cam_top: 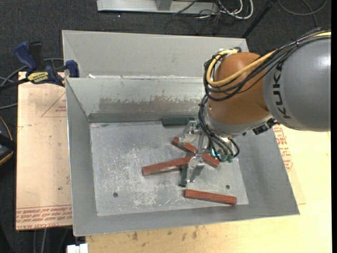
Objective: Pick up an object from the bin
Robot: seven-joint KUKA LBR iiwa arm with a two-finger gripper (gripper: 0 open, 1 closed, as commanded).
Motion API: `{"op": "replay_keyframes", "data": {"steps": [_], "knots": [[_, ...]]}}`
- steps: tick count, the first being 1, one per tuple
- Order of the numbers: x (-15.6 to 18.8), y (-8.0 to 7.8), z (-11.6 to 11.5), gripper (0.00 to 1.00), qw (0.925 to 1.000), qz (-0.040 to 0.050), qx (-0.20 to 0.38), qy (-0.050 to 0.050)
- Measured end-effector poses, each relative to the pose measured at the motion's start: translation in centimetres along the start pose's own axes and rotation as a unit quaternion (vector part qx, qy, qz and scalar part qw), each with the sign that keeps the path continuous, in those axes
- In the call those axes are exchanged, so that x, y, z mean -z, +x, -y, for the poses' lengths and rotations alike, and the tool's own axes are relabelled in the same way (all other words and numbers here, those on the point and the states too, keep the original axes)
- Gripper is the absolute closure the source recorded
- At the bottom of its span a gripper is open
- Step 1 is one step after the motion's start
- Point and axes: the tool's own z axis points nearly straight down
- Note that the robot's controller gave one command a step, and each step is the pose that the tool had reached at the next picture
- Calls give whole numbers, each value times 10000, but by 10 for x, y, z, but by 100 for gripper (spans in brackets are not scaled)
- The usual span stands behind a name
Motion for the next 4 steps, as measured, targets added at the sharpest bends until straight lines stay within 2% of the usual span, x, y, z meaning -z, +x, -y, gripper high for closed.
{"op": "replay_keyframes", "data": {"steps": [1,2,3,4], "knots": [[3,-2,0,0,10000,33,-5,-1],[-99,-25,18,100,9999,96,94,-39],[-99,-25,18,100,9999,110,91,-42],[84,-12,14,100,9997,86,209,2]]}}
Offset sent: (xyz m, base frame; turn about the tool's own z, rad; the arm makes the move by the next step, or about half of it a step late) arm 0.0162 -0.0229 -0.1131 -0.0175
